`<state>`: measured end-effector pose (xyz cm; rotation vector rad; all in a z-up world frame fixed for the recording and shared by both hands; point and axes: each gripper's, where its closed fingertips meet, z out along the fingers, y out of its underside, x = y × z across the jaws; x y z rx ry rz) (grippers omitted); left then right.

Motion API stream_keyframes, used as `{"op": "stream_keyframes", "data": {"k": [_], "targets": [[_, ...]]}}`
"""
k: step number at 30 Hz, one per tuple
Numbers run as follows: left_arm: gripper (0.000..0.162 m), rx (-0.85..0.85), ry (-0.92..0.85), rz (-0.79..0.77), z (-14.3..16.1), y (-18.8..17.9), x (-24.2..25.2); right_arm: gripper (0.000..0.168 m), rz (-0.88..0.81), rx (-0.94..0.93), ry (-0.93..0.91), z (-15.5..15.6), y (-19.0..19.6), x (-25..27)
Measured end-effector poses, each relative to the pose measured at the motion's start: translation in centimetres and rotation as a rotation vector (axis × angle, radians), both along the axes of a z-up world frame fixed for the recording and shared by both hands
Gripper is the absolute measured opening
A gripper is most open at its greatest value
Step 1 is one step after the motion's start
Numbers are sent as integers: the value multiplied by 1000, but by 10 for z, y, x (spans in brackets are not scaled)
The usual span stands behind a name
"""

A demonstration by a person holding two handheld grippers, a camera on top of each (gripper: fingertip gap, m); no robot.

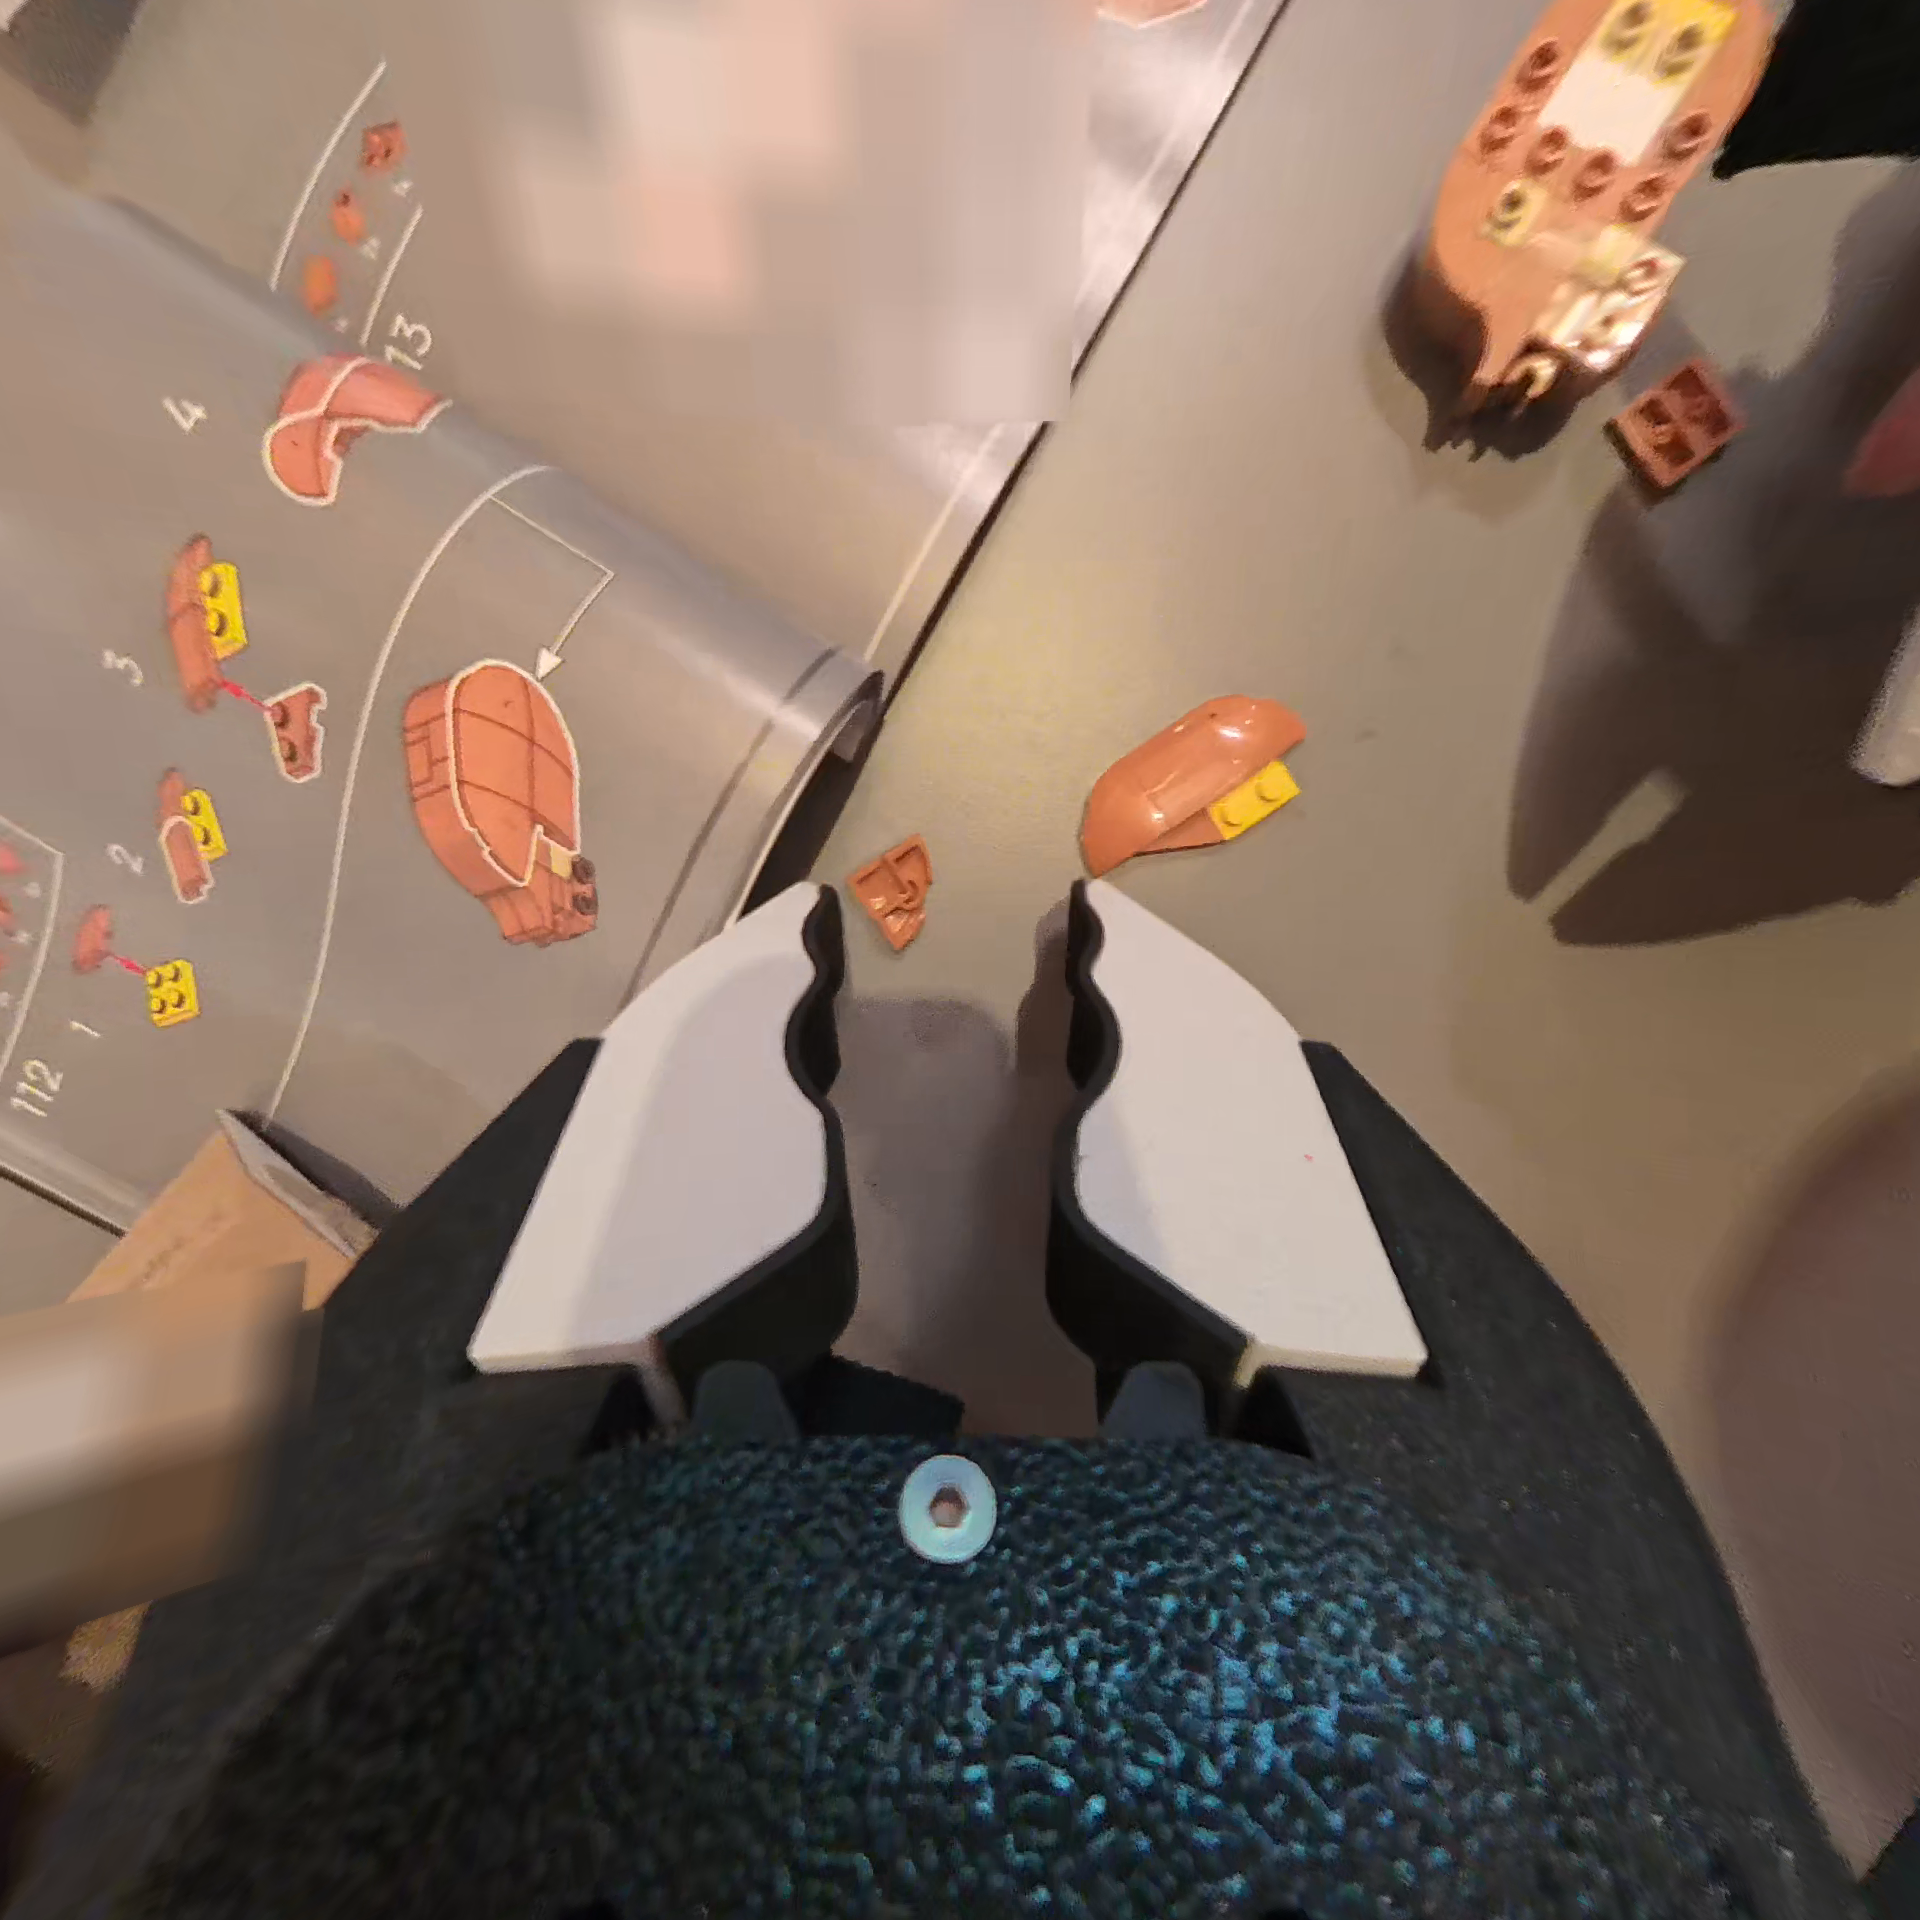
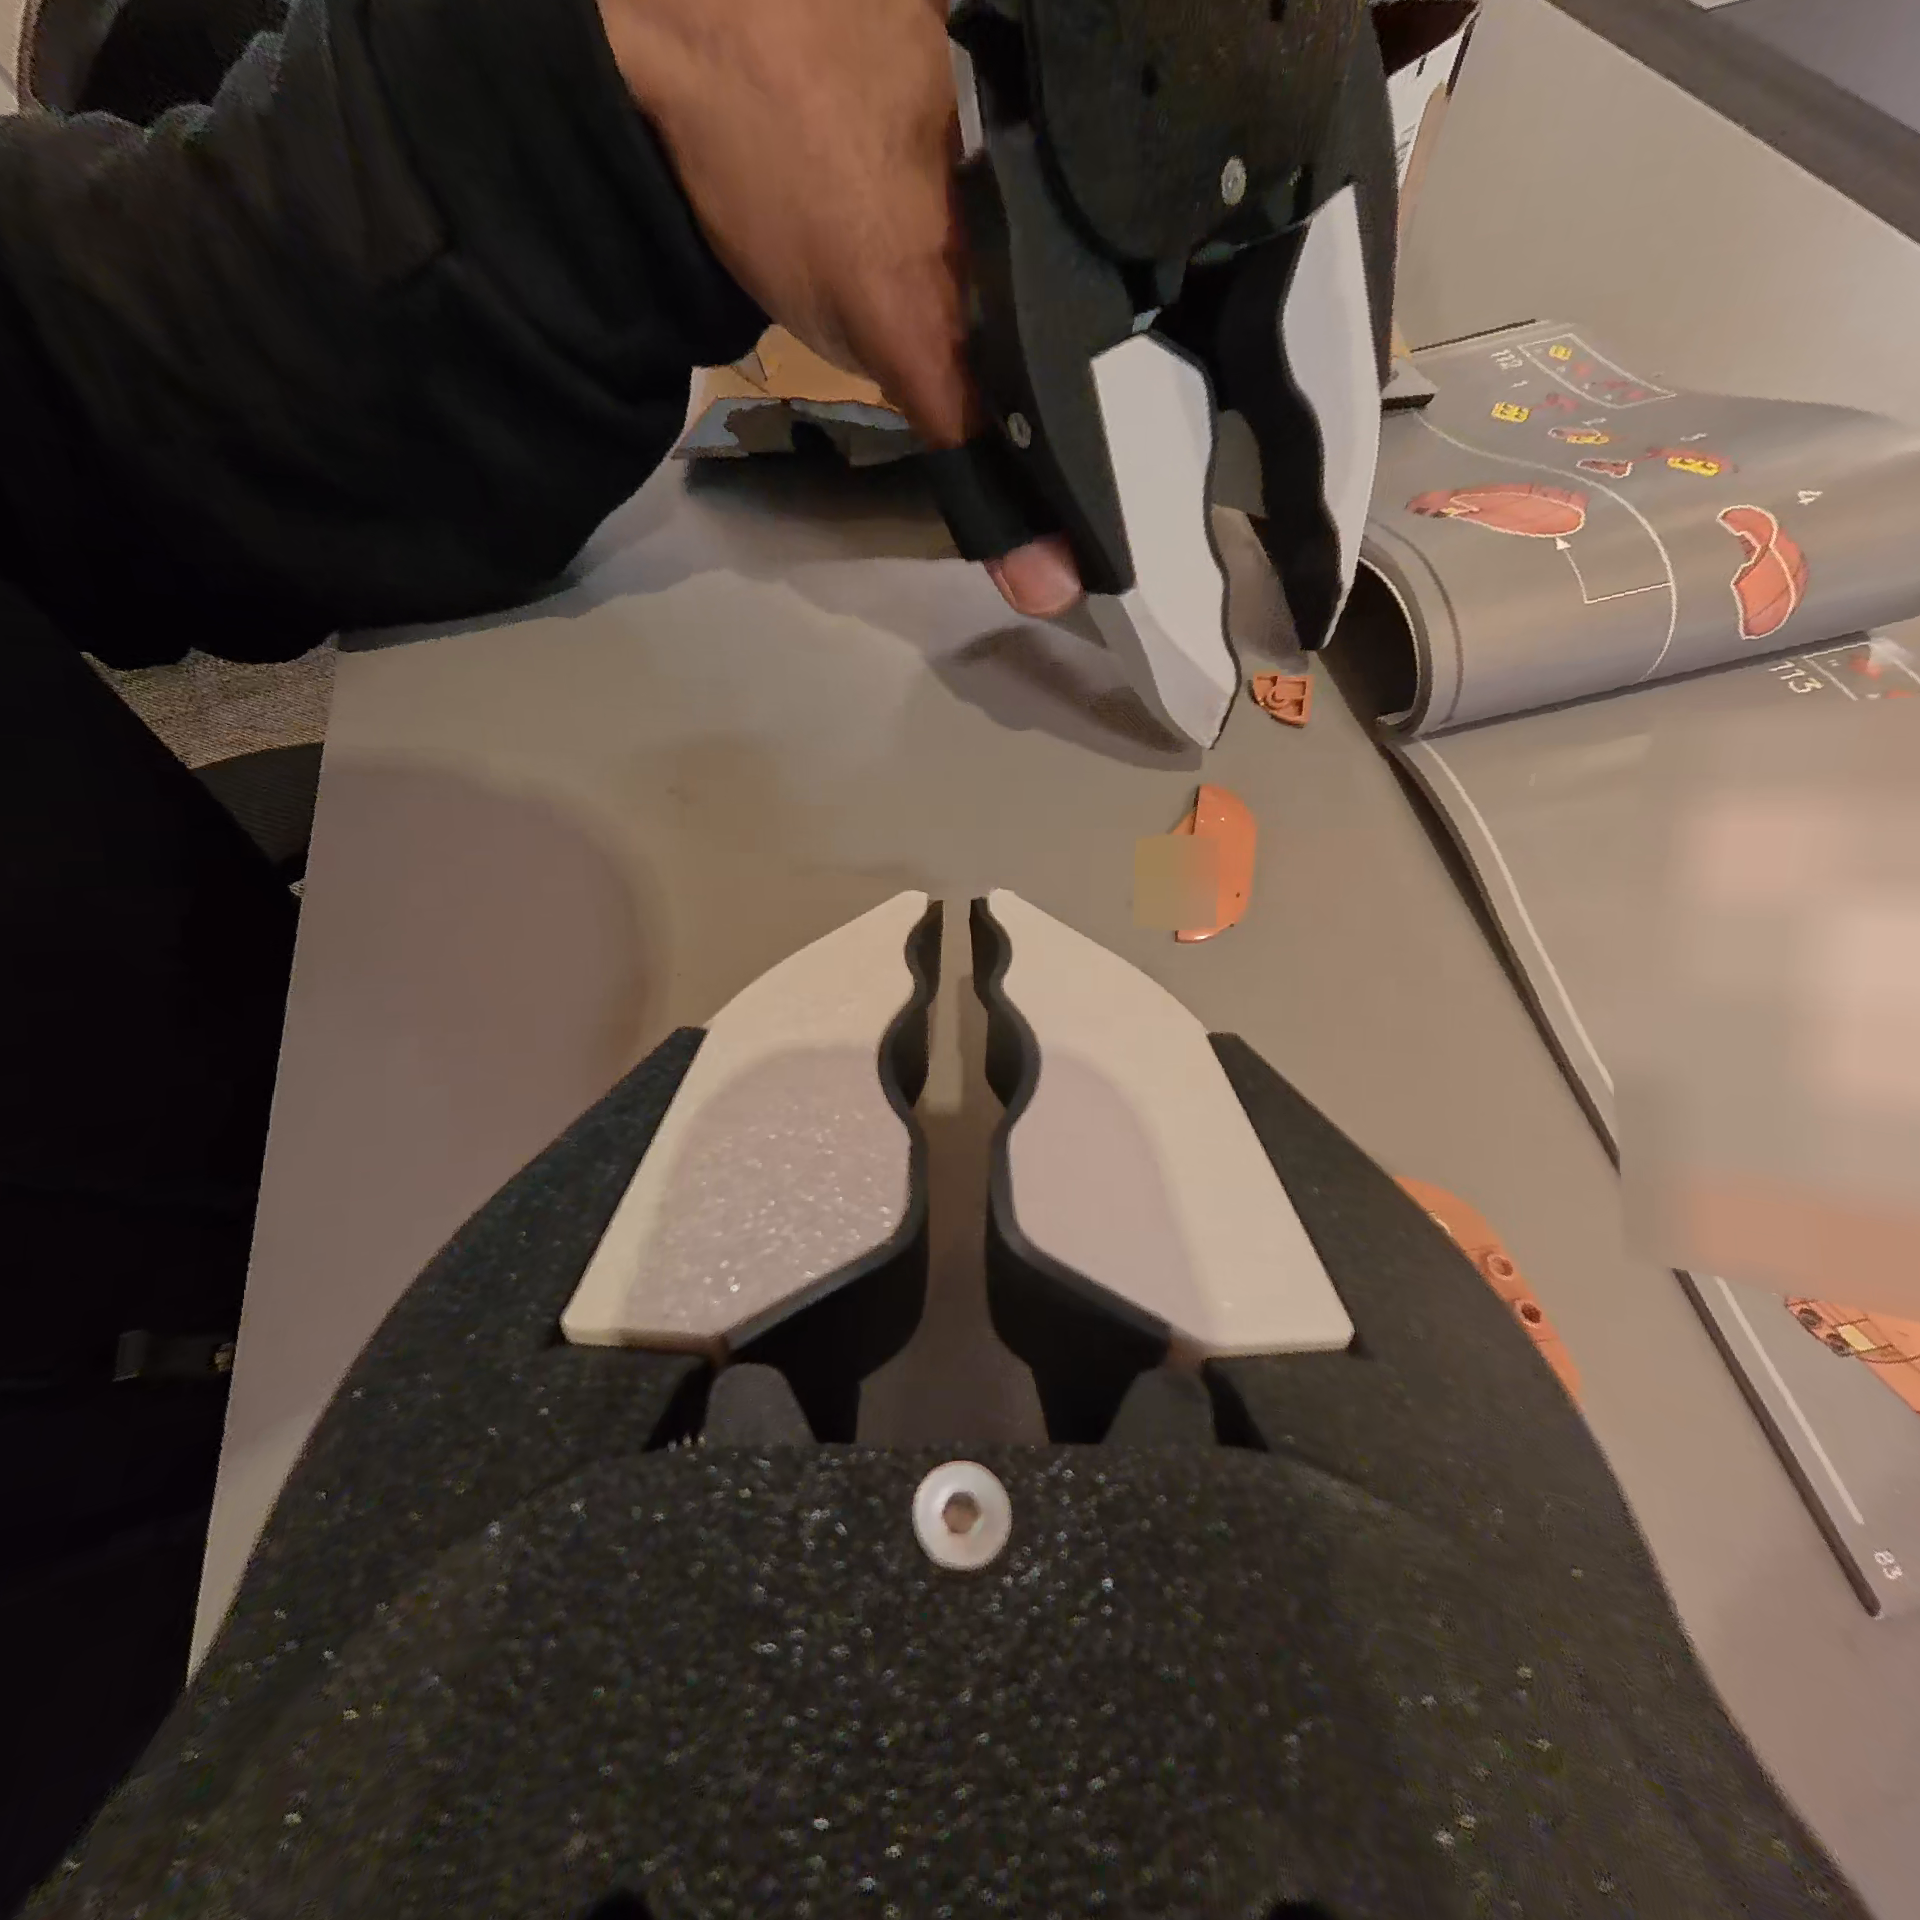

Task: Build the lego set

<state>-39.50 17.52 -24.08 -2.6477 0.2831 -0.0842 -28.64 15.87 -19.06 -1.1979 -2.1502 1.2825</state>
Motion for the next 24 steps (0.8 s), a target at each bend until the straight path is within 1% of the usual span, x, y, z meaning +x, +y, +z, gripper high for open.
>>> {"op": "stream_keyframes", "data": {"k": [2,4,7,9,13,16,19,22,24], "targets": [[35,-15,4,30,-5,0,-5,5,1,-2,-2,-1,-1,0],[33,-16,-8,57,-8,2,-8,5,2,2,-3,-2,-1,0],[26,-2,0,74,-9,5,-11,5,5,-3,-2,-2,-2,0],[15,10,-8,63,-9,6,-9,5,3,-5,-3,-2,-2,0],[14,38,-31,35,-10,7,-4,5,-12,-24,-1,-2,-1,-2],[14,78,-104,34,-7,8,0,6,-38,-42,5,0,2,-5],[14,212,-218,-29,13,15,11,7,-86,-55,18,2,9,-10],[14,482,-356,-226,57,22,39,8,-160,-132,44,11,20,-16],[14,677,-390,-364,87,19,56,9,-180,-265,61,23,24,-18]]}}
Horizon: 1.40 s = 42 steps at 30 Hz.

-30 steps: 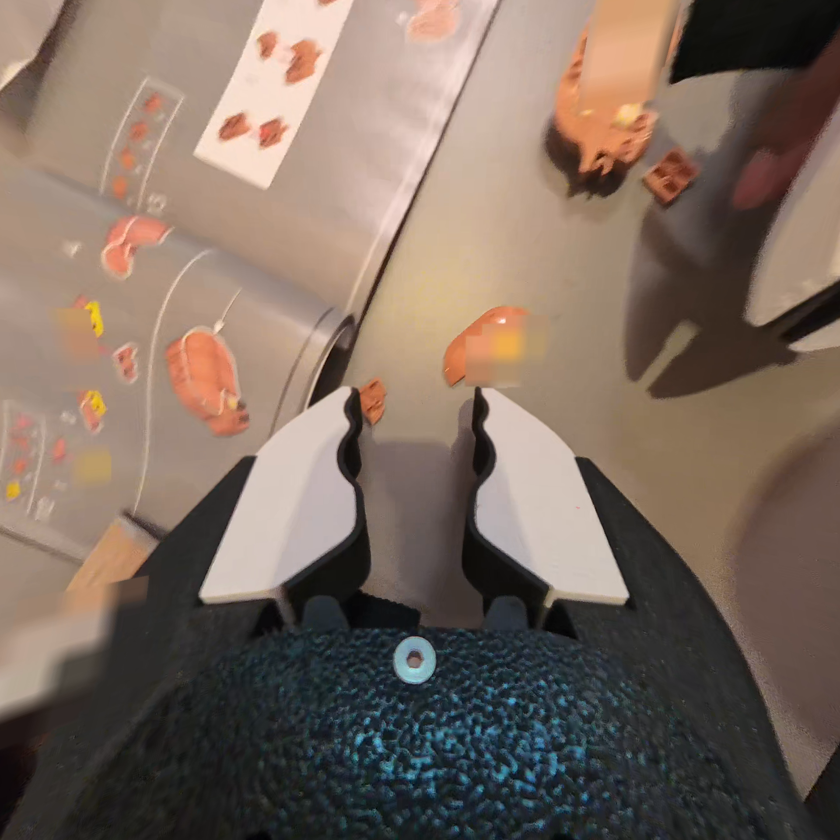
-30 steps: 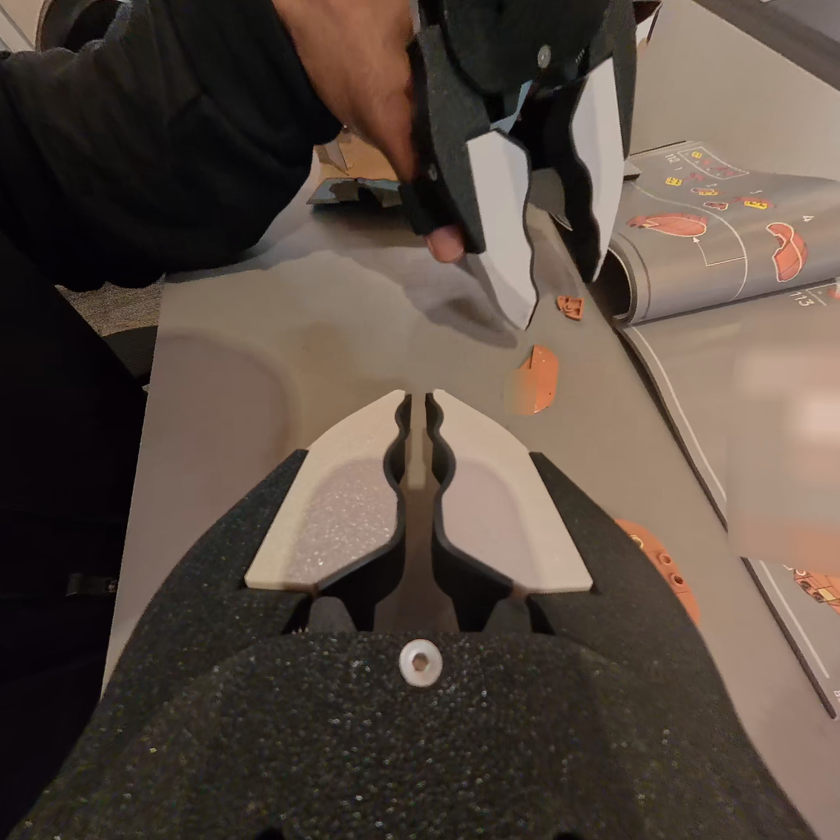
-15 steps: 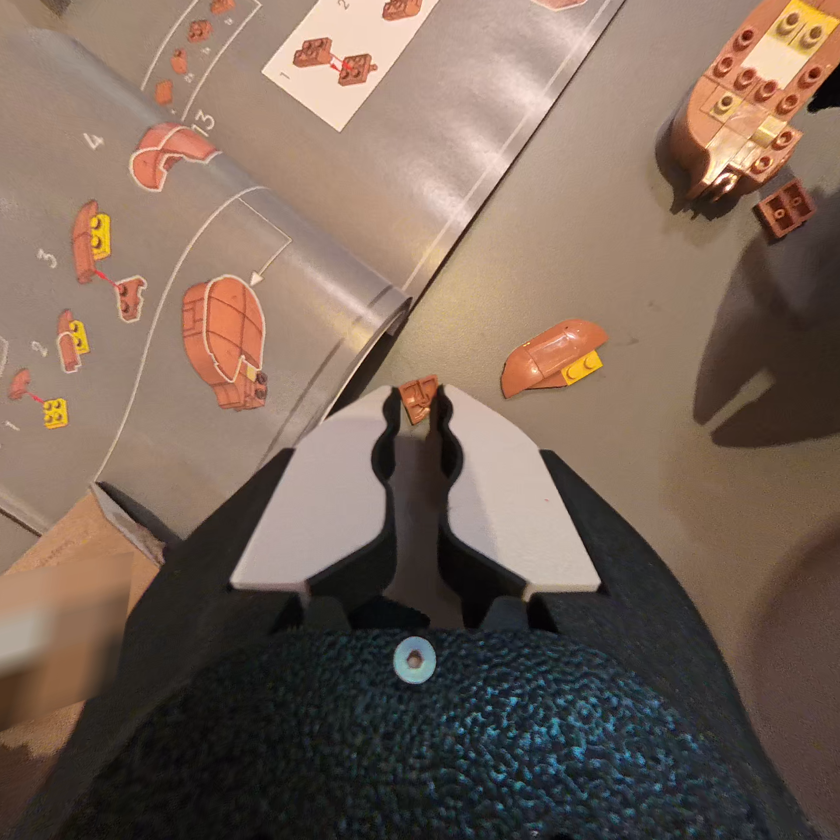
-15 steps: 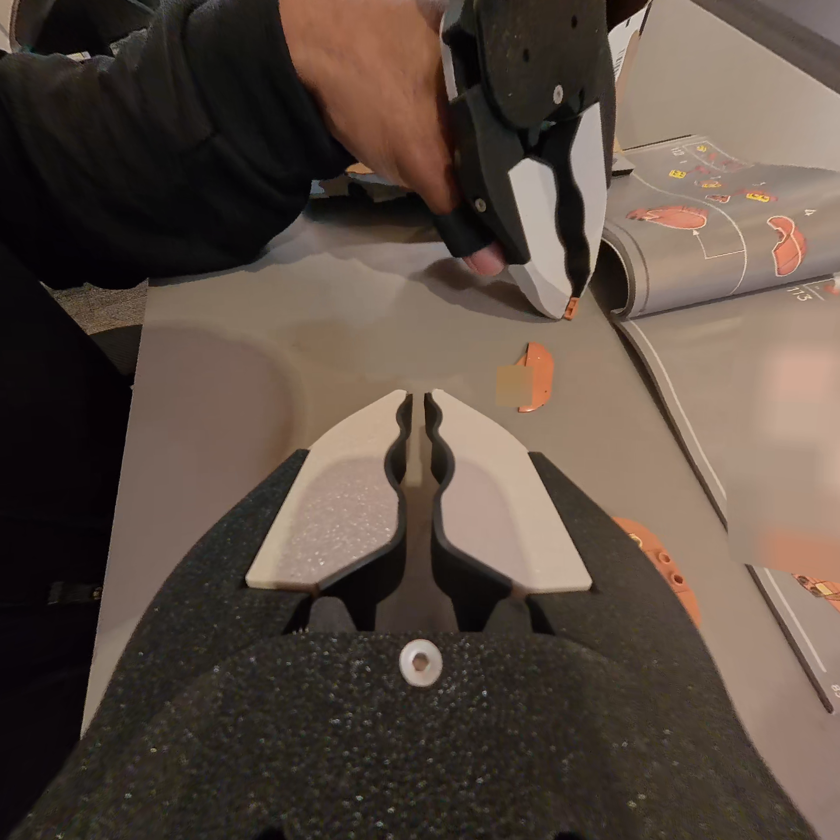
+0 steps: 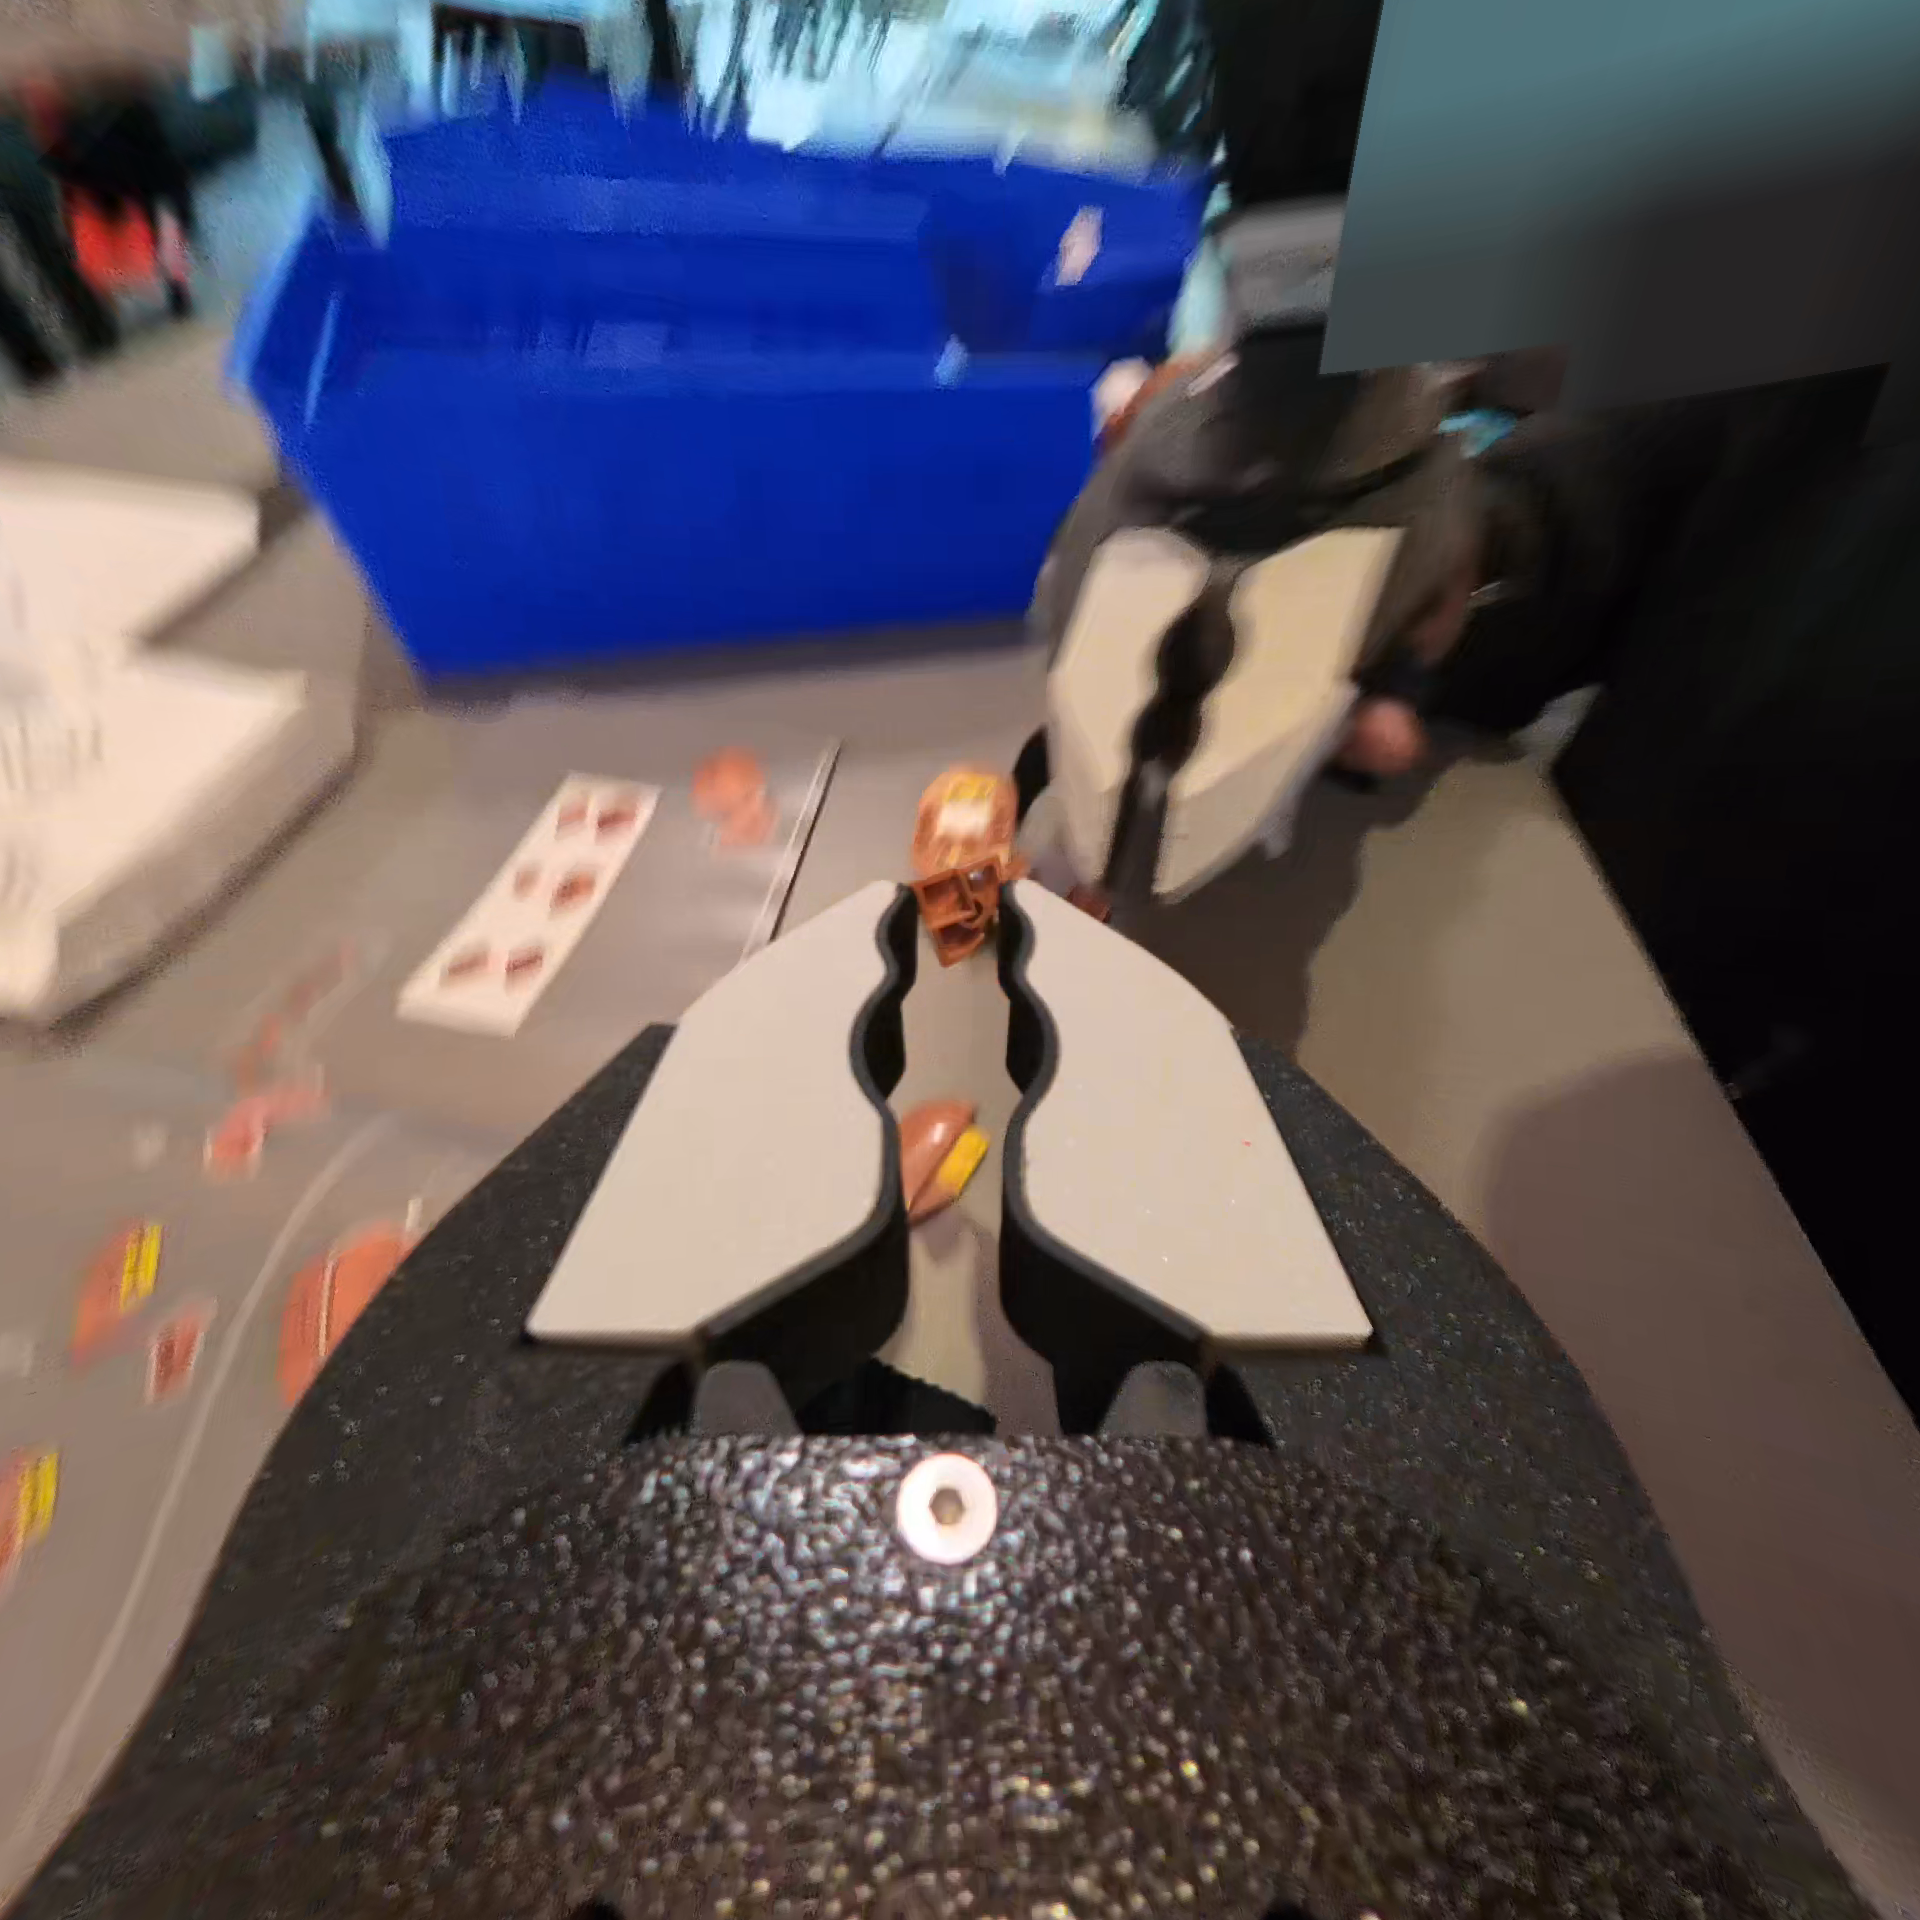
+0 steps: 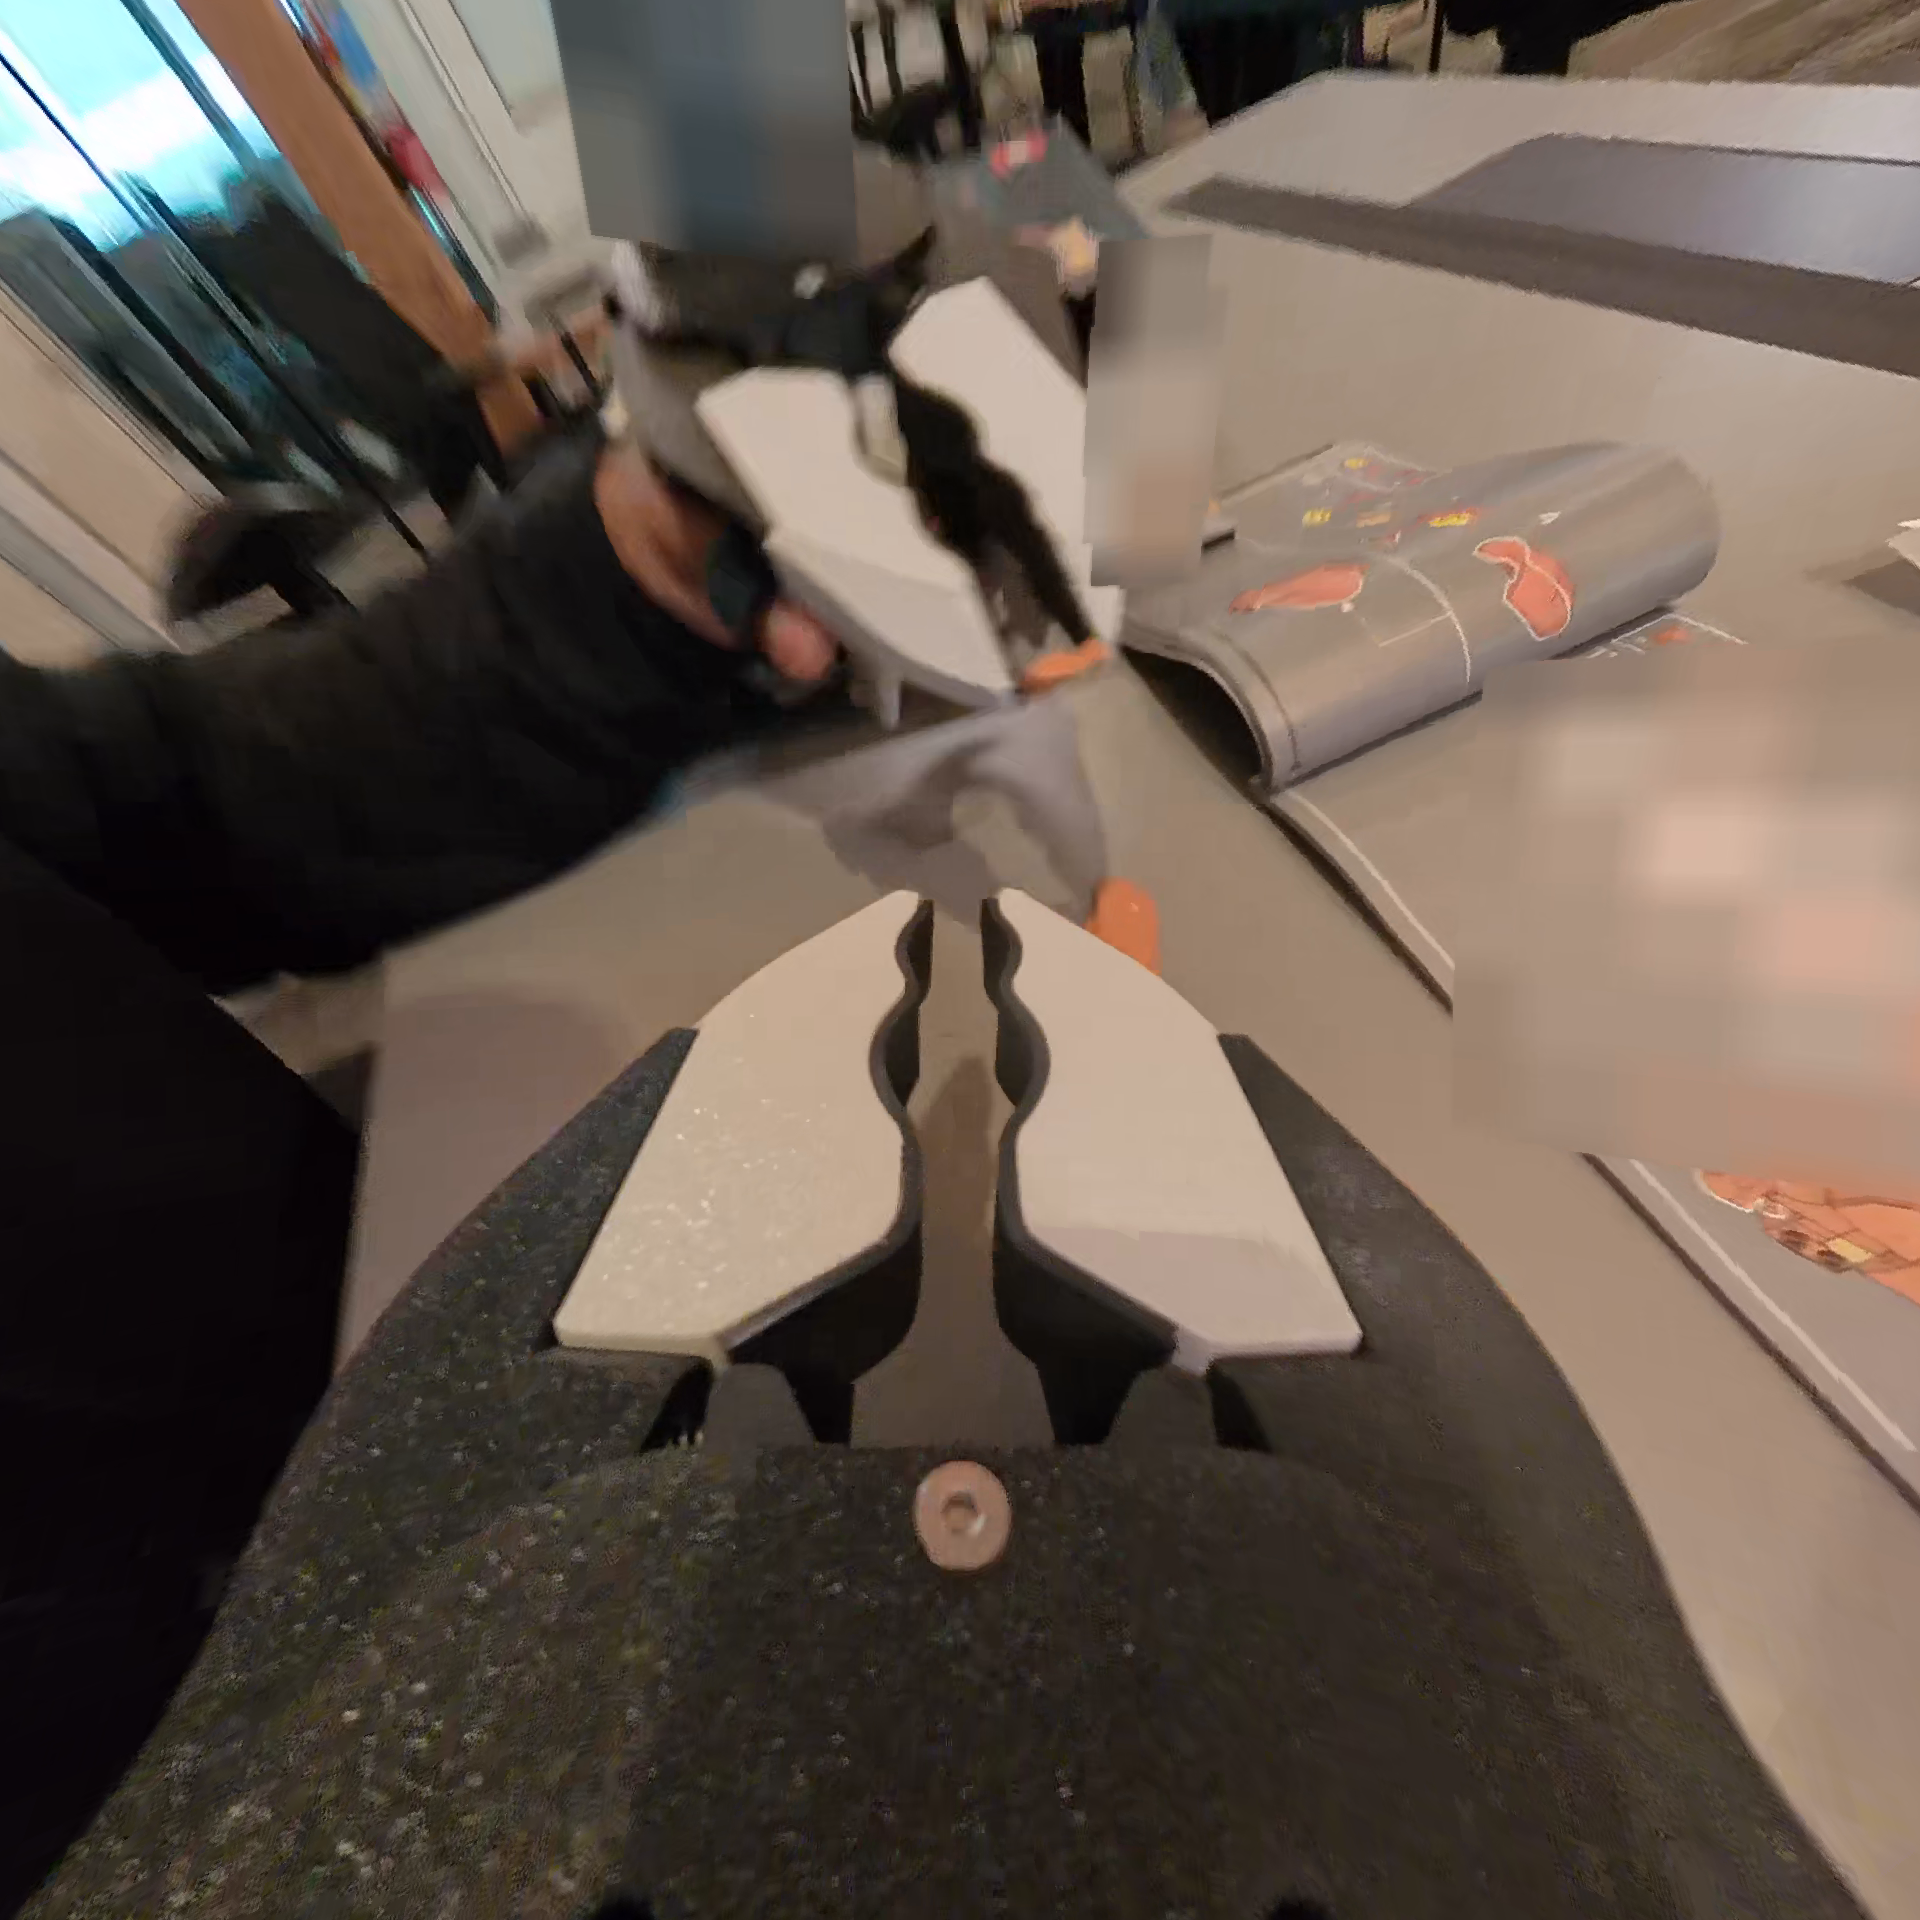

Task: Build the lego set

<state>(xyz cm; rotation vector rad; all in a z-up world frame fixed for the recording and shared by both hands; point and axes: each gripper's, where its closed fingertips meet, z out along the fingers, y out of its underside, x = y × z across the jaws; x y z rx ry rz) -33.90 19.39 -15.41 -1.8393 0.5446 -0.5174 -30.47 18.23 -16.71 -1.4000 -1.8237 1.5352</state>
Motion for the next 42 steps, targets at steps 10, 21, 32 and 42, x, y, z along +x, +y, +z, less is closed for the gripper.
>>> {"op": "stream_keyframes", "data": {"k": [10,21,32,42], "targets": [[14,517,-245,-225,62,-21,52,21,215,-640,88,51,-14,12],[14,523,-291,-326,56,-27,73,28,401,-870,135,76,-28,31],[14,507,-239,-325,48,-26,76,22,369,-795,114,68,-27,28],[18,521,139,-294,36,-31,72,22,298,-382,104,48,-27,24]]}}
